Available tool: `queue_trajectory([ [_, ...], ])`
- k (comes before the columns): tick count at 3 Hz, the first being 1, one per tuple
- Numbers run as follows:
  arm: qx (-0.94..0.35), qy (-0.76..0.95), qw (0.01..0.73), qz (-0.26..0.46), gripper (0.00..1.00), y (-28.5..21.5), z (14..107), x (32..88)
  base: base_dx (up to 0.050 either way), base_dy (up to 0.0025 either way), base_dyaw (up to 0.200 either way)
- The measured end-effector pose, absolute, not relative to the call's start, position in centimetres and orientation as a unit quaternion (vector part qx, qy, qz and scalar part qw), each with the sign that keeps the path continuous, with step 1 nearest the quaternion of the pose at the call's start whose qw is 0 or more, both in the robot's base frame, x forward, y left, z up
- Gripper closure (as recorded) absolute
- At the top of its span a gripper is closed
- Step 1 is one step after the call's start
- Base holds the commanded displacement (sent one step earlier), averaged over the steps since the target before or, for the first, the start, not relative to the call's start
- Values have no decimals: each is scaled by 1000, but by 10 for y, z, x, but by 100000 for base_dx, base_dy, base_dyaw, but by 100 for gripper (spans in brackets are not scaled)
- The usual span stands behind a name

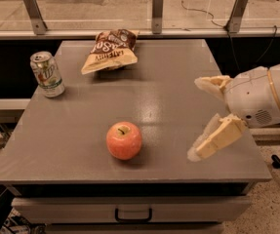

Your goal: Move apple near brown chip bag

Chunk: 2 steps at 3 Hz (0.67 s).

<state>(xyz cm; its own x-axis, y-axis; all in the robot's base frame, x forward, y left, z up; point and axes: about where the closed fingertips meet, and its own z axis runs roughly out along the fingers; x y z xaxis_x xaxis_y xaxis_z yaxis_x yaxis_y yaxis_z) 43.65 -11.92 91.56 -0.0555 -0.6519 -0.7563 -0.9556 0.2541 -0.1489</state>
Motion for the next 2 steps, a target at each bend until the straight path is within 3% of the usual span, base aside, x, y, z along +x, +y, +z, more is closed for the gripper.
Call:
queue_trajectory([
  [1,-566,675,404,247,0,-82,915,431,0,0,0],
  [2,-564,676,411,237,0,-59,914,423,0,0,0],
])
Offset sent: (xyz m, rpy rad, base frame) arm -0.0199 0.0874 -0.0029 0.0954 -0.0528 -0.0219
